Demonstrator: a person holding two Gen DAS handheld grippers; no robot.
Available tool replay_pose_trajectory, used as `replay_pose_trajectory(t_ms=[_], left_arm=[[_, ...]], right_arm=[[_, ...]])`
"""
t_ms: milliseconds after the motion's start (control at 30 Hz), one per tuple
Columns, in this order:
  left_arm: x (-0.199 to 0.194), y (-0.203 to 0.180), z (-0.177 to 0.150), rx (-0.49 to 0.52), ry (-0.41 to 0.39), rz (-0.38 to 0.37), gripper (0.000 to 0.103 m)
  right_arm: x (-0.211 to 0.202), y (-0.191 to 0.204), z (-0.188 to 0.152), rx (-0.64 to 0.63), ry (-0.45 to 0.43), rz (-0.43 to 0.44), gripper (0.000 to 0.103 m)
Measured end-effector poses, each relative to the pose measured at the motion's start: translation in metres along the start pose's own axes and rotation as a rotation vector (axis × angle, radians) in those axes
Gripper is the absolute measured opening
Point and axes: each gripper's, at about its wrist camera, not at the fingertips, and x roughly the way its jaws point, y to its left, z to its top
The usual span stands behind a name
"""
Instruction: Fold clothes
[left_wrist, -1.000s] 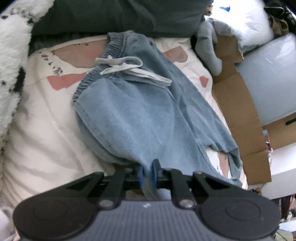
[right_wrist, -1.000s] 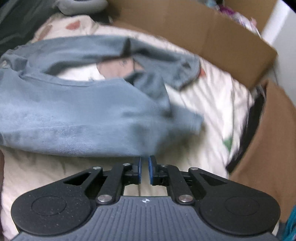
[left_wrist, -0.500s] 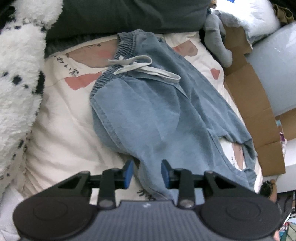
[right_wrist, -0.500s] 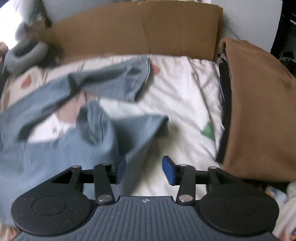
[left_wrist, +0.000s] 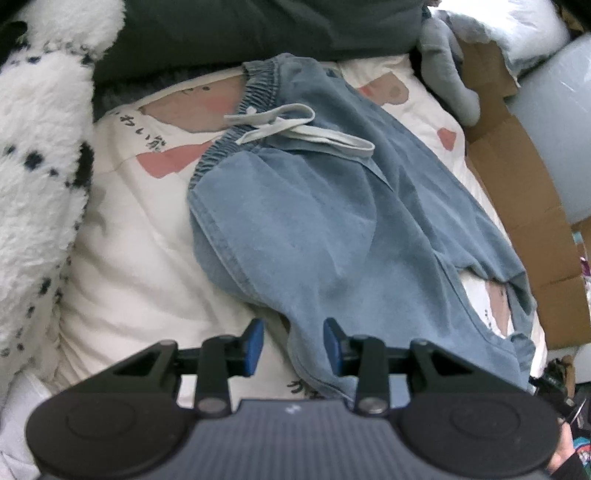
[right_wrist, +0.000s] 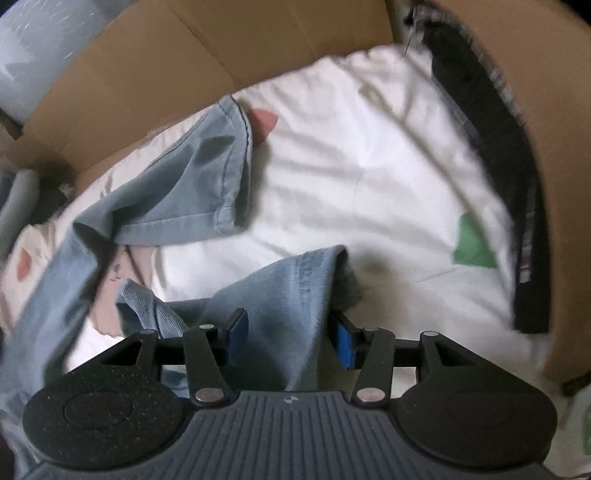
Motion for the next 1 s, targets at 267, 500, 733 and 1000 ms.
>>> replay_pose_trajectory(t_ms=[267, 500, 733, 1000], left_arm=[[-0.014, -0.004, 0.000, -0.007, -0.011, -0.008, 0.039], [-0.028, -0.012, 0.005, -0.011, -0.030, -0.007, 0.041], [-0.037, -0.031, 0.008, 0.020, -0.003, -0.029, 0.053], [-0.042, -0.026, 0.014, 0.016, -0.012, 0.009, 0.057]], right_arm=[[-0.038, -0.011, 0.003, -0.023, -0.047, 0.093, 0.002], [-0.100, -0.016, -0.003, -0.041, -0.124, 0.060, 0.002], [-0.157, -0.017, -0.008, -0.080, -0.194, 0.019, 0.002], [-0.181, -0.042, -0.037, -0.067, -0.171, -0.047, 0.002]])
